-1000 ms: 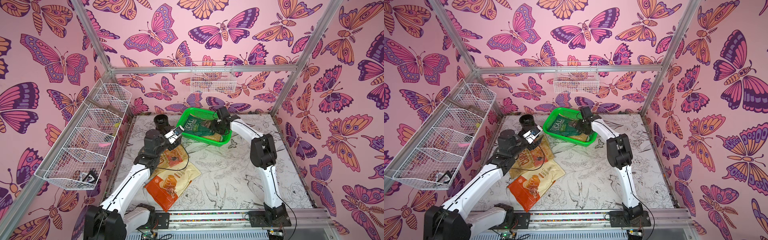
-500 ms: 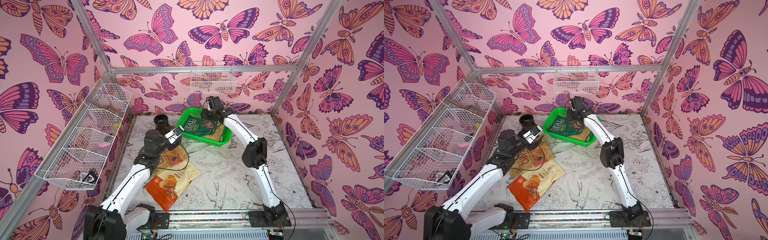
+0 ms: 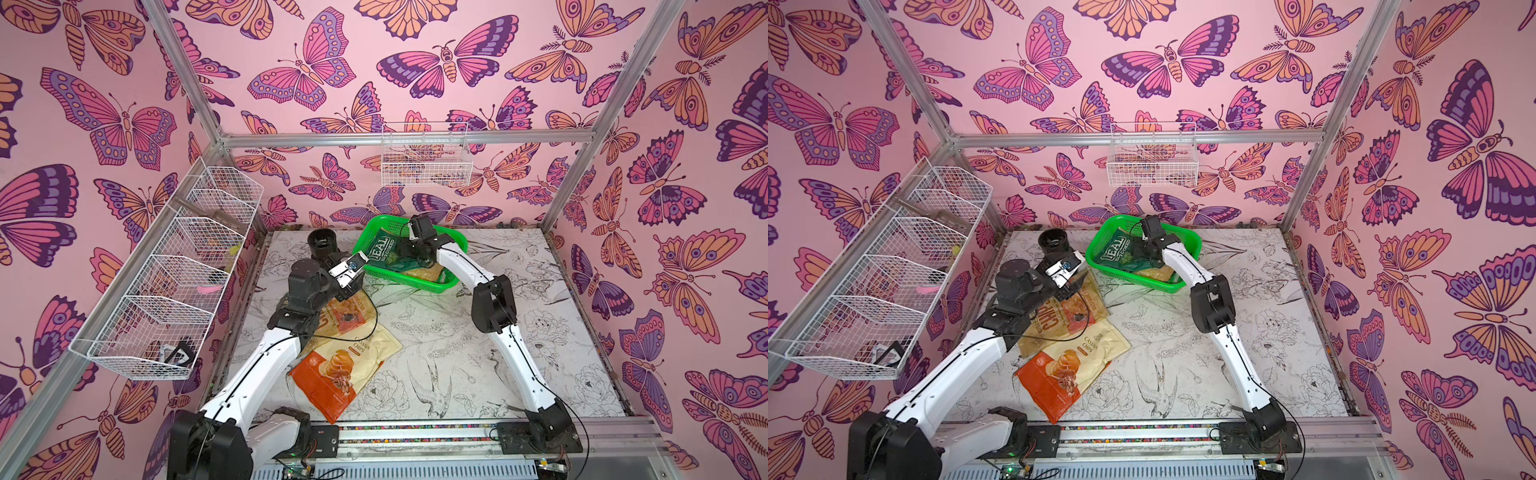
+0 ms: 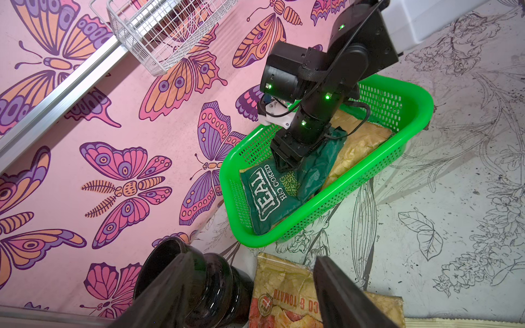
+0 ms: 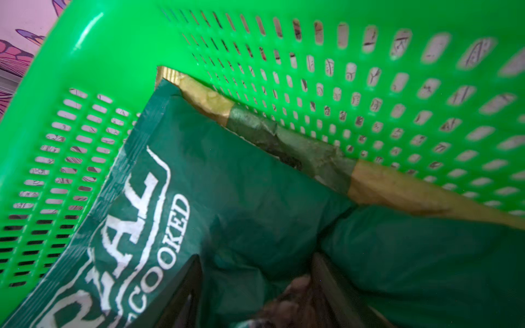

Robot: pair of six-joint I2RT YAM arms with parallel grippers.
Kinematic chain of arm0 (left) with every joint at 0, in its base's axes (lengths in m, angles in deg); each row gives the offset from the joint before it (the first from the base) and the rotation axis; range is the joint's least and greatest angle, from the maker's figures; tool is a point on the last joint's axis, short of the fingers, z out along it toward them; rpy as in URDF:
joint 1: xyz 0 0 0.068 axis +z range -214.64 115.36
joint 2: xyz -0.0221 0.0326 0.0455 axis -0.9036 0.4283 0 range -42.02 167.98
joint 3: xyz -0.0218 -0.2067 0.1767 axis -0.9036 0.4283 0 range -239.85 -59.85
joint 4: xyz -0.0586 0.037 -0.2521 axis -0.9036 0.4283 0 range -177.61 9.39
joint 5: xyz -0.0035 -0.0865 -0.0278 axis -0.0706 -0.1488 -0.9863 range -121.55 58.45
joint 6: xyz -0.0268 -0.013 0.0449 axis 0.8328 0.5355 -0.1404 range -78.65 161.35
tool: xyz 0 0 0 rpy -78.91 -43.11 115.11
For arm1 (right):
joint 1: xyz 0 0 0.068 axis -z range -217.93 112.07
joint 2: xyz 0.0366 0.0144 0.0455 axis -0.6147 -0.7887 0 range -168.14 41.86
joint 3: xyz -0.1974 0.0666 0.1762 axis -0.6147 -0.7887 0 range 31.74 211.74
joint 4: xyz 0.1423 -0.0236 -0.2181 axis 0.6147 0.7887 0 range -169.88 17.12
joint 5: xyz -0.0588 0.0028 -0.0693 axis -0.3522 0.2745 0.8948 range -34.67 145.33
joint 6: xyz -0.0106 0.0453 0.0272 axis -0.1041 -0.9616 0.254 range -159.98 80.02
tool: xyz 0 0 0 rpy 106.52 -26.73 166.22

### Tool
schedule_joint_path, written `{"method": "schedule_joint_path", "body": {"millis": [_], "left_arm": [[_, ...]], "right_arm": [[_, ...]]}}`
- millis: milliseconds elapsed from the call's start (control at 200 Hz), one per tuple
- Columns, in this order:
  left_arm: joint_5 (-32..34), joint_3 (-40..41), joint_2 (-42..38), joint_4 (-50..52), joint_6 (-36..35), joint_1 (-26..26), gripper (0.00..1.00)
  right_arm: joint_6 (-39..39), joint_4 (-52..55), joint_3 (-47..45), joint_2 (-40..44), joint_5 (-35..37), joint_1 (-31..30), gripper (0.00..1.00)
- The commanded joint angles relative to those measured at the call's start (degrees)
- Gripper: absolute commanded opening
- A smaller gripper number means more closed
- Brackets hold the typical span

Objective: Put the potato chips into the basket
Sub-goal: Place the potato chip in the basket, then pick up the potato chip from the center of the board.

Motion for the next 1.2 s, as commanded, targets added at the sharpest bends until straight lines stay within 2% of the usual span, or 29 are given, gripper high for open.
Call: {"method": "schedule_joint_path", "body": {"millis": [0, 130, 225, 456, 551, 661, 721, 781, 856, 901, 1082, 1197], "left_arm": [[0.0, 1.1, 0.2, -0.1, 0.2, 0.4, 0.78], [2.0, 0.7, 1.3, -0.8, 2.2, 0.4, 0.85], [3.7, 0.1, 2.5, -0.9, 3.8, 0.4, 0.87], [10.3, -2.6, 5.9, -1.4, 10.6, 0.5, 0.88], [12.6, -4.6, 7.3, -0.9, 14.5, 0.7, 0.88], [17.1, -8.4, 13.4, 1.8, 20.4, 0.7, 0.86], [21.5, -12.6, 16.2, 6.8, 28.5, 0.6, 0.79], [25.1, -18.4, 18.3, 17.1, 38.7, 0.6, 0.71], [22.5, -23.4, 19.2, 29.3, 45.5, 0.1, 0.62], [23.9, -23.3, 18.3, 32.9, 48.5, -1.4, 0.62], [41.0, -18.0, 12.6, 38.7, 60.4, -11.7, 0.68], [40.5, -17.6, 14.4, 43.0, 70.1, -12.5, 0.7]], "right_arm": [[-0.9, 3.1, 0.0, 5.6, -1.0, 0.4, 0.66], [-0.5, 2.5, 0.1, 11.8, -0.9, 0.3, 0.67], [-0.1, 1.5, -4.1, 18.3, -0.7, 0.3, 0.67], [-0.1, -2.3, -26.6, 35.5, 2.5, 1.0, 0.67], [-1.7, -1.9, -34.9, 40.9, 0.1, 2.1, 0.67], [-1.9, -2.6, -45.8, 47.7, -1.5, 2.7, 0.67], [-2.4, -5.4, -53.7, 52.5, -2.3, 2.7, 0.67], [-3.2, -8.5, -60.2, 56.4, -2.9, 2.7, 0.67], [-2.9, -8.7, -65.5, 60.1, -2.5, 2.8, 0.67], [-2.0, -6.7, -66.7, 61.5, -2.1, 2.8, 0.67], [0.7, 0.4, -68.4, 64.1, -1.6, 3.1, 0.67], [1.1, -0.1, -70.0, 65.0, -1.0, 3.2, 0.67]]}}
